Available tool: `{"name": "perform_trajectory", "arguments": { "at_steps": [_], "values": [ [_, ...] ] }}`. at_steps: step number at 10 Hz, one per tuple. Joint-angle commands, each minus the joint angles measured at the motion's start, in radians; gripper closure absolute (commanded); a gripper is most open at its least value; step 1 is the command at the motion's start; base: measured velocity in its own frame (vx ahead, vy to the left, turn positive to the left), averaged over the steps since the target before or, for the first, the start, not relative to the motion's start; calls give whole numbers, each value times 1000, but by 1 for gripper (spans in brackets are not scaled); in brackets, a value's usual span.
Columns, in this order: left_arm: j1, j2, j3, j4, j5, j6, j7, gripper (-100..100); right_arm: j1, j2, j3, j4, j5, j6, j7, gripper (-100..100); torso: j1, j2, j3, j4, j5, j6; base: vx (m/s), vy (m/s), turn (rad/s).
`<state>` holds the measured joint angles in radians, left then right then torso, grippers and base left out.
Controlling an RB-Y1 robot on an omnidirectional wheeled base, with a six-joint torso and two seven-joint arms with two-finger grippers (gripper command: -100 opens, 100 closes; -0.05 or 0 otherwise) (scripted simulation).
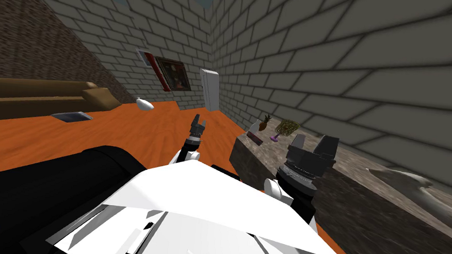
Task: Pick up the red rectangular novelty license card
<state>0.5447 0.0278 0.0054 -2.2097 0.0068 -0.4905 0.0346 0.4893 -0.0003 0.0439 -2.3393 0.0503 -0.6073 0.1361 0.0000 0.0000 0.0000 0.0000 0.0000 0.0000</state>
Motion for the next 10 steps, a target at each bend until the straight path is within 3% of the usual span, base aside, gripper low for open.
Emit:
{"name": "perform_trajectory", "arguments": {
  "at_steps": [1, 4, 8, 9, 10],
  "values": [
    [0, 0, 0, 0, 0, 0, 0, 0, 14, -31, 3, 13, -3, -5, 13, -100, 0, 0, 0, 0, 0, 0, -11, 27, 19],
    [0, 0, 0, 0, 0, 0, 0, 0, 71, -104, 16, 67, -17, -25, 64, -100, 5, 3, 2, 1, 1, 0, -36, 87, 27],
    [0, 0, 0, 0, 0, 0, 0, 0, 195, -208, 43, 187, -42, -69, 169, -100, 9, 4, 2, 1, 2, 0, -45, 147, 51],
    [0, 0, 0, 0, 0, 0, 0, 0, 198, -208, 43, 191, -42, -69, 178, -100, 10, 4, 2, 1, 2, 0, -38, 120, 13],
    [0, 0, 0, 0, 0, 0, 0, 0, 236, -235, 50, 230, -49, -83, 212, -100, 8, 3, 2, 1, 2, 0, -24, 118, 49]
  ]
}}
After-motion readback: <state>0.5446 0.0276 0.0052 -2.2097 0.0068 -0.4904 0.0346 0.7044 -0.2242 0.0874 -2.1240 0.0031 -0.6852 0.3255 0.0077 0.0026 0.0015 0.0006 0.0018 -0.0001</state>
